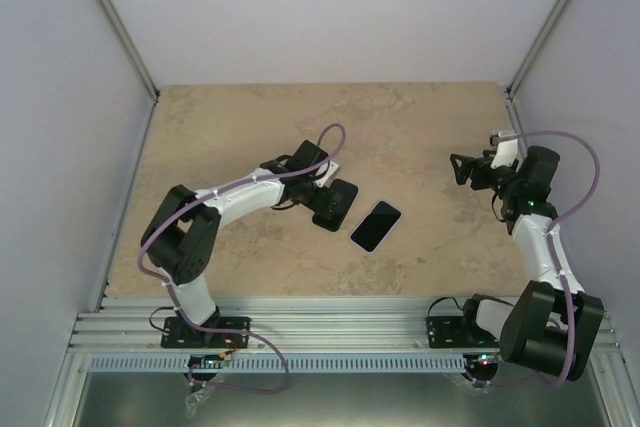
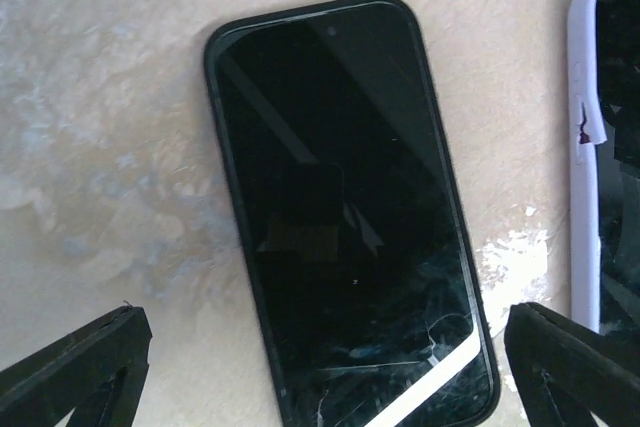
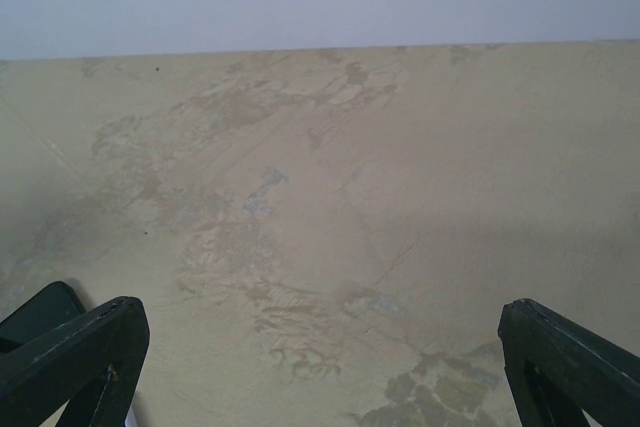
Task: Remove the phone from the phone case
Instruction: Pick up the phone at the center of the board.
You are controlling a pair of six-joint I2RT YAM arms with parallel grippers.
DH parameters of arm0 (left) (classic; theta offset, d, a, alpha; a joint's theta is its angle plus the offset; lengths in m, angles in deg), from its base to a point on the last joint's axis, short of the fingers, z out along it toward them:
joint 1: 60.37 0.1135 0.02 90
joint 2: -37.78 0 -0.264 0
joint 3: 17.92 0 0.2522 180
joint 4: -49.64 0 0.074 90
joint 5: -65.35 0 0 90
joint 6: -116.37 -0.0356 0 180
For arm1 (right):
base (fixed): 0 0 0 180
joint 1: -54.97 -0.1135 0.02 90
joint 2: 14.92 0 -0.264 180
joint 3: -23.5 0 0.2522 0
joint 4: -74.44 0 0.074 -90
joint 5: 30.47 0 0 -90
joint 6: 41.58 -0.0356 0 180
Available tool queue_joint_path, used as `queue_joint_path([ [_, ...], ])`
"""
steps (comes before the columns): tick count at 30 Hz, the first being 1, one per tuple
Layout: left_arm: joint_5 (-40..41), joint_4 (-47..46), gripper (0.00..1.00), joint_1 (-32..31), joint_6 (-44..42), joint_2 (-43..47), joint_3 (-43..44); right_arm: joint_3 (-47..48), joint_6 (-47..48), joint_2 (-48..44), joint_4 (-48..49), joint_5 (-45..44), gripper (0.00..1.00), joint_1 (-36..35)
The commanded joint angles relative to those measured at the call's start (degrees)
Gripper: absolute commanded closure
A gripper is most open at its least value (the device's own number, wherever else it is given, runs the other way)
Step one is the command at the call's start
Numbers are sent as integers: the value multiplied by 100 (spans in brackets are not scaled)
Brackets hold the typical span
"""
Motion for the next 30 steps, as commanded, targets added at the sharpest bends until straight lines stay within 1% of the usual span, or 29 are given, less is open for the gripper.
queue_joint_path([
  [1, 236, 46, 1, -215, 50, -230, 288, -70, -59, -68, 263, -45, 2, 60],
  [9, 377, 152, 0, -416, 188, -611, 545, -71, -110, -69, 272, -7, 2, 93],
  [12, 601, 169, 1, -460, 222, -727, 605, -71, -120, -76, 273, 4, 2, 106],
  [25, 979, 241, 1, -592, 491, -1200, 811, -79, -155, -79, 288, 6, 2, 147],
  [30, 941, 411, 1, -637, 739, -1425, 926, -88, -180, -50, 291, 9, 2, 150],
])
